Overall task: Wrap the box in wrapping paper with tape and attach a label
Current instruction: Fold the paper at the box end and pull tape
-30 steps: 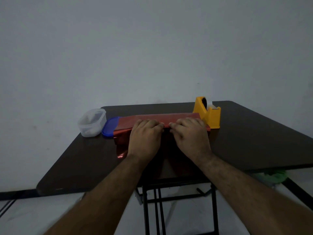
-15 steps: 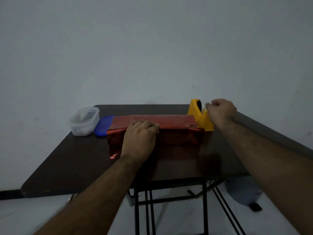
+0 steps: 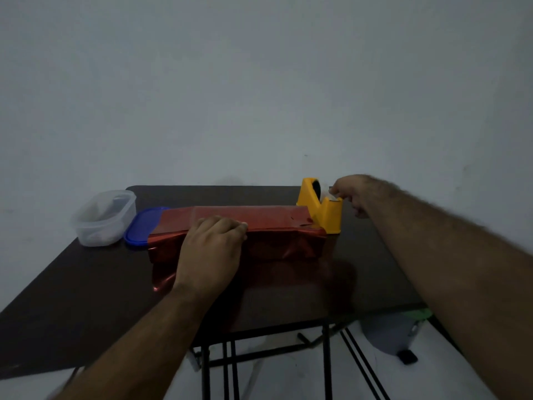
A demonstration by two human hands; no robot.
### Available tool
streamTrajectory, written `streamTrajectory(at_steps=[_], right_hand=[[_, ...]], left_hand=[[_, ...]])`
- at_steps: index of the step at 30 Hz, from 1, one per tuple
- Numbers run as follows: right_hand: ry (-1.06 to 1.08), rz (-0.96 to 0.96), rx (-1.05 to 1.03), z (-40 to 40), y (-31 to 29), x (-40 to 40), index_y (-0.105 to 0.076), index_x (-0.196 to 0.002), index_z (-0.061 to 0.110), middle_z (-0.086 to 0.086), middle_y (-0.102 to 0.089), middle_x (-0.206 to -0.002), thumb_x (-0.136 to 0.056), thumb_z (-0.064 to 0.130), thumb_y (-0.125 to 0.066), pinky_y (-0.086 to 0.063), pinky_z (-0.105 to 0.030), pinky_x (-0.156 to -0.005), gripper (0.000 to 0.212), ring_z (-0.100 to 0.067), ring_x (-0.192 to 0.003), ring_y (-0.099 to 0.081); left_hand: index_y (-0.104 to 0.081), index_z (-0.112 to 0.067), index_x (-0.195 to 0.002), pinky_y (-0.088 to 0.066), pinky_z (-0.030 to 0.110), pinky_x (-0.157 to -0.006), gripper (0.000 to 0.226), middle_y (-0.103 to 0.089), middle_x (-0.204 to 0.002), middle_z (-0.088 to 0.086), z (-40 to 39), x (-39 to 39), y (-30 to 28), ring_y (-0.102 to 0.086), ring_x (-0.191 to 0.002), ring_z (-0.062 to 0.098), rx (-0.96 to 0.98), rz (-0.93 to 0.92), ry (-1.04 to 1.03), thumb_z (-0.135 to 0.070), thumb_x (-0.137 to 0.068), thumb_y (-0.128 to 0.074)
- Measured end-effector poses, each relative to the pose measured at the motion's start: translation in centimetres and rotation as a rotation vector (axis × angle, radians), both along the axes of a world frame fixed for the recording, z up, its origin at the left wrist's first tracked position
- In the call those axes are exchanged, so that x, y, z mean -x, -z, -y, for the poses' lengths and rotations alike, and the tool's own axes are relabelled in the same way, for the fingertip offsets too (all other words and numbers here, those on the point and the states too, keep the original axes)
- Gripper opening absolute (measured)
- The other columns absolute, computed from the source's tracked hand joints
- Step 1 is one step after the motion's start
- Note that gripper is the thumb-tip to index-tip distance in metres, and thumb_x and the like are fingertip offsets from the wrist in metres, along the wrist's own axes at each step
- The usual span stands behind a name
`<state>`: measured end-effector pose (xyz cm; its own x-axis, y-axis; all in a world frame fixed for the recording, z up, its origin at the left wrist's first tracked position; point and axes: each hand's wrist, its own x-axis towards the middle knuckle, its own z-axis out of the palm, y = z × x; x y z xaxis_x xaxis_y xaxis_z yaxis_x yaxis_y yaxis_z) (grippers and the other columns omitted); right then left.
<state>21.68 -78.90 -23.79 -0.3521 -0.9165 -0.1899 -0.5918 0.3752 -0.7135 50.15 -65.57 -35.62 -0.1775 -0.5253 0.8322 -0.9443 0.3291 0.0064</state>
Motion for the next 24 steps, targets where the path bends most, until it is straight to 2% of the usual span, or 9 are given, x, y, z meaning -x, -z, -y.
streamTrajectory(at_steps=[2, 3, 5, 8, 12, 16, 19, 22, 24], right_hand=[[0.047, -0.004, -0.025, 0.7, 0.0, 0.2, -0.059, -0.117, 0.011, -0.013, -0.053, -0.097, -0.104, 0.026, -0.062, -0.030, -0.034, -0.051, 0.020, -0.020, -0.058, -0.031], [0.082, 0.003, -0.013, 1.0, 0.0, 0.3, -0.053, -0.104, 0.012, -0.012, -0.049, -0.085, -0.101, 0.024, -0.066, -0.030, -0.033, -0.051, 0.018, -0.019, -0.055, -0.030], [0.117, 0.033, -0.016, 1.5, 0.2, 0.7, -0.046, -0.086, 0.014, -0.009, -0.038, -0.071, -0.096, 0.021, -0.073, -0.030, -0.033, -0.052, 0.030, -0.019, -0.053, -0.029], [0.123, 0.073, -0.026, 2.0, 0.5, 0.7, -0.041, -0.074, 0.016, -0.008, -0.033, -0.066, -0.097, 0.018, -0.072, -0.028, -0.030, -0.050, 0.039, -0.017, -0.050, -0.026], [0.142, 0.202, -0.008, 2.4, 0.8, 0.3, -0.055, -0.087, 0.018, -0.002, -0.037, -0.069, -0.095, 0.011, -0.064, -0.028, -0.026, -0.047, 0.014, -0.014, -0.048, -0.026], [0.185, 0.431, 0.070, 2.9, 1.6, 0.3, -0.063, -0.102, 0.020, 0.001, -0.051, -0.093, -0.088, 0.008, -0.058, -0.034, -0.023, -0.049, 0.019, -0.013, -0.055, -0.033], [0.196, 0.628, 0.131, 2.7, 2.5, 0.2, -0.065, -0.115, 0.013, 0.001, -0.061, -0.121, -0.098, 0.013, -0.061, -0.050, -0.033, -0.054, 0.017, -0.020, -0.087, -0.056], [0.164, 0.805, 0.170, 2.5, 3.1, 0.4, -0.062, -0.123, 0.010, -0.003, -0.053, -0.140, -0.100, 0.006, -0.058, -0.057, -0.048, -0.059, 0.024, -0.032, -0.122, -0.053], [0.147, 0.934, 0.187, 2.2, 3.1, 0.2, -0.063, -0.113, 0.007, -0.006, -0.051, -0.144, -0.100, 0.003, -0.057, -0.057, -0.058, -0.066, 0.015, -0.037, -0.132, -0.049]], left_hand=[[-0.081, -0.014, -0.112, -0.053, 0.041, -0.092, 0.025, -0.079, -0.103, 0.001, 0.1, 0.0, 0.0, -0.071, -0.098, 0.025, 0.001, -0.008, 0.003, -0.015, -0.088, -0.080], [-0.081, -0.014, -0.112, -0.053, 0.042, -0.092, 0.025, -0.079, -0.102, 0.001, 0.1, -0.1, 0.0, -0.071, -0.097, 0.025, -0.001, -0.013, 0.004, -0.014, -0.087, -0.081], [-0.081, -0.013, -0.112, -0.053, 0.043, -0.092, 0.025, -0.079, -0.102, 0.001, 0.2, -0.1, 0.0, -0.070, -0.097, 0.026, -0.004, -0.020, 0.006, -0.014, -0.087, -0.080], [-0.081, -0.013, -0.112, -0.053, 0.042, -0.092, 0.025, -0.079, -0.102, 0.001, 0.2, 0.0, -0.1, -0.071, -0.097, 0.026, -0.003, -0.021, 0.010, -0.015, -0.087, -0.081], [-0.081, -0.015, -0.113, -0.053, 0.041, -0.092, 0.025, -0.078, -0.103, 0.000, 0.1, -0.1, 0.0, -0.070, -0.098, 0.025, -0.005, -0.017, 0.006, -0.016, -0.088, -0.080], [-0.081, -0.015, -0.113, -0.052, 0.042, -0.093, 0.026, -0.078, -0.103, 0.000, 0.2, -0.2, 0.1, -0.069, -0.097, 0.026, -0.003, -0.019, 0.007, -0.016, -0.088, -0.080], [-0.080, -0.015, -0.115, -0.051, 0.043, -0.094, 0.026, -0.078, -0.105, -0.001, 0.4, -0.2, 0.1, -0.069, -0.099, 0.025, -0.012, -0.019, 0.006, -0.017, -0.089, -0.079], [-0.080, -0.016, -0.117, -0.052, 0.043, -0.096, 0.026, -0.078, -0.106, -0.001, 0.2, -0.1, 0.1, -0.069, -0.101, 0.025, -0.020, -0.013, -0.002, -0.018, -0.091, -0.078], [-0.080, -0.017, -0.117, -0.052, 0.043, -0.095, 0.027, -0.078, -0.106, -0.001, 0.2, 0.0, 0.0, -0.069, -0.101, 0.024, -0.021, -0.003, -0.008, -0.018, -0.090, -0.078]])
